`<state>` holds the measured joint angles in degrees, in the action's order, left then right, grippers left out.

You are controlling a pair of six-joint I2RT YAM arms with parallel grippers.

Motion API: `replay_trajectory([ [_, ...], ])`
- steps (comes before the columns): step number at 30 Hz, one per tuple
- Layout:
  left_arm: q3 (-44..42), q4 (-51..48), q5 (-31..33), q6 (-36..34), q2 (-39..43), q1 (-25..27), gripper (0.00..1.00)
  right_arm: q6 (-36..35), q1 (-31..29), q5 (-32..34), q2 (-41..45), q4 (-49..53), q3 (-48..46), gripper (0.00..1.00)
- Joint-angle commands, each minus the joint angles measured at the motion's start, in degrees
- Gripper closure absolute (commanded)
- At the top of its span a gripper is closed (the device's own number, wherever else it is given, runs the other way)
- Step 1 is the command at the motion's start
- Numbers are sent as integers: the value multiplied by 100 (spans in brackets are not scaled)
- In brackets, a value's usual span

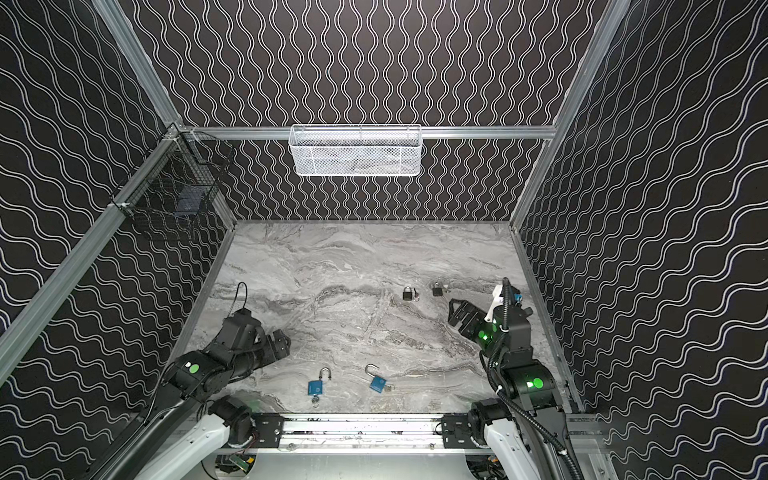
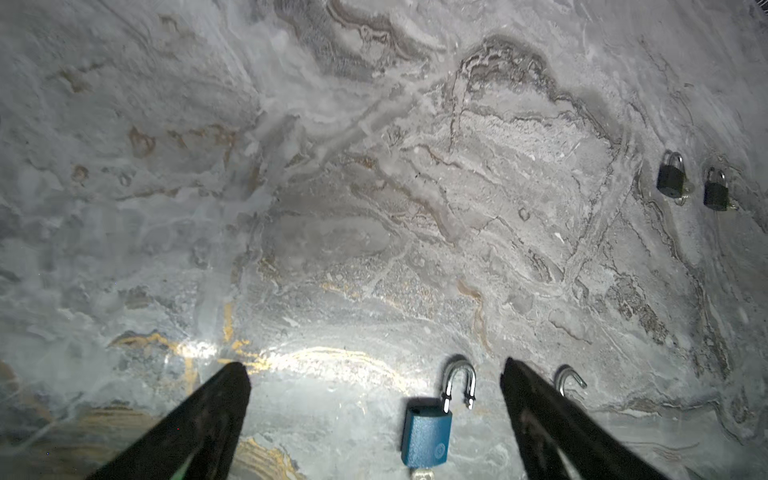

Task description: Lock with the key

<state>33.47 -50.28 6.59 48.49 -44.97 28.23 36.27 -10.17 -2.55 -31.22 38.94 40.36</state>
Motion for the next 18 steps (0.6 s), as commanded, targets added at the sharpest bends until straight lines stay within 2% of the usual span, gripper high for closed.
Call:
replay_trajectory([
  [1,-134,-4,-242,480,-107,369,1,365,-5,-686,-268,925,-195,0],
  [5,-141,-43,-115,898,-695,980,1,211,-3,-1116,-500,940,-503,0],
  [8,-140,-11,-35,1295,-1189,1534,1,20,-17,-974,-706,1161,-516,0],
  [10,-111,81,168,1689,-1447,2109,1,-10,-29,-1193,-770,1011,-598,0],
  [13,84,114,360,2191,-1980,2780,1,34,-30,-1098,-964,955,-632,0],
  [16,418,89,437,2502,-2665,3323,2,96,-33,-1043,-1191,724,-690,0],
  [18,584,235,371,2533,-2974,3501,1,172,-60,-1006,-1243,594,-683,0],
])
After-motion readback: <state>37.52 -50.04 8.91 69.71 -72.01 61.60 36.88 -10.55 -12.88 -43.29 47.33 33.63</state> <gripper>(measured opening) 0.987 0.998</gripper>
